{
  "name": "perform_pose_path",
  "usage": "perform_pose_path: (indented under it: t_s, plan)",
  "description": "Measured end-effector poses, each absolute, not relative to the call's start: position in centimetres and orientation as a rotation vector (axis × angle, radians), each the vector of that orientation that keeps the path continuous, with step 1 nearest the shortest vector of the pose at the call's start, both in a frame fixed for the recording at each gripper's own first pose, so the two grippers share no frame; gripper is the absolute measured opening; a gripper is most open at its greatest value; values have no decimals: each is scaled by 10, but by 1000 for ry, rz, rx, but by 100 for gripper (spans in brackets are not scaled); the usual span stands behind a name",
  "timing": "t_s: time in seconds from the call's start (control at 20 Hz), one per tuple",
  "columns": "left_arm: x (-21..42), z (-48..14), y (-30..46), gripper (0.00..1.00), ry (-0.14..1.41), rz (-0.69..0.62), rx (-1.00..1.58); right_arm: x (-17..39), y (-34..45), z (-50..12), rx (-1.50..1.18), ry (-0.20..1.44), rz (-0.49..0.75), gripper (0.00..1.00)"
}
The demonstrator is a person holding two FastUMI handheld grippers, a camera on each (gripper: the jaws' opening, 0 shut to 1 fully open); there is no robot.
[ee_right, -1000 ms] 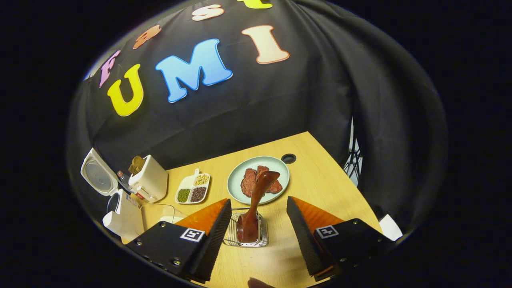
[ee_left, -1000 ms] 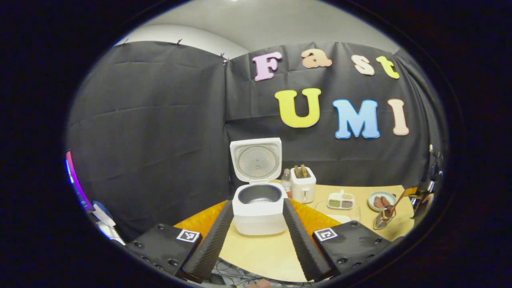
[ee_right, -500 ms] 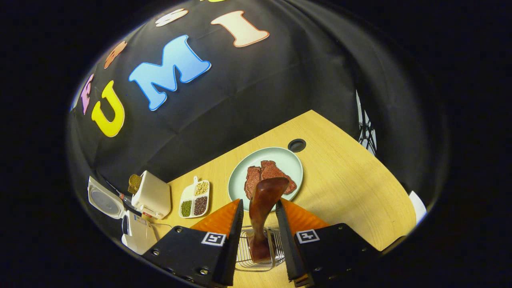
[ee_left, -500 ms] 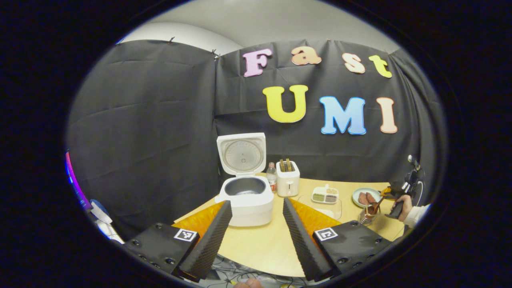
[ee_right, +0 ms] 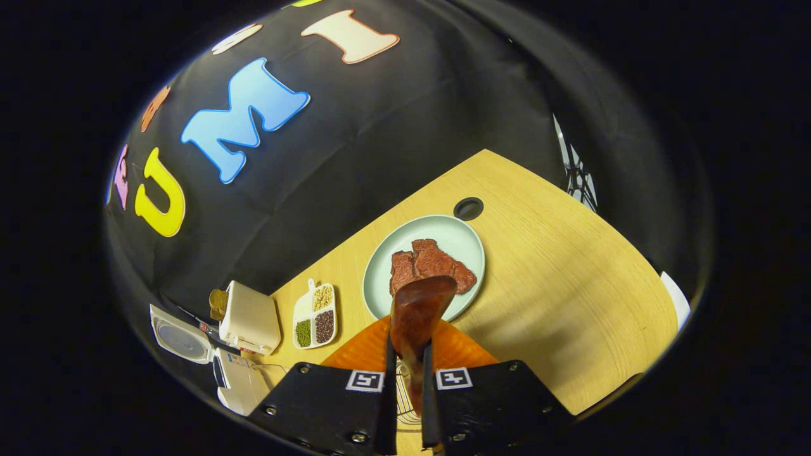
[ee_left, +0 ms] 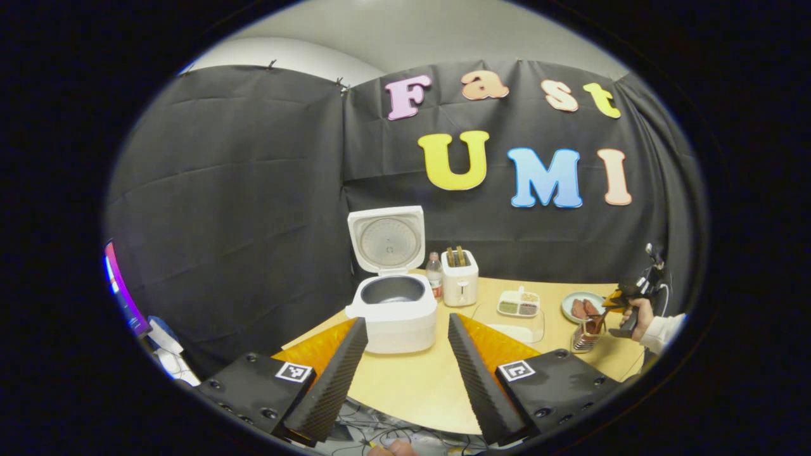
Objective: Close the left gripper, press the button to open the rice cooker; take a wooden spoon from the chopstick holder with the right hand, scoop a spoonful of rice and pour it into the rice cooker, then put the wooden spoon back into the chopstick holder.
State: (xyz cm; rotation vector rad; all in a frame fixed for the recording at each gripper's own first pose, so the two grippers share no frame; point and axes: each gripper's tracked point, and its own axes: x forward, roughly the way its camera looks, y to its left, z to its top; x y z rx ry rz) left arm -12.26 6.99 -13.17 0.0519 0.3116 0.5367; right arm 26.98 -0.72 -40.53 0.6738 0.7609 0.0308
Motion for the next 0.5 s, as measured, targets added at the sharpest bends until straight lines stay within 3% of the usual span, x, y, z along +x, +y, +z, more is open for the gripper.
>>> perform_pose_path:
  t_s: [0.5]
  plan:
    - [-135,-122,78,91,250,510,28,239,-15,-334,639,652,85,16]
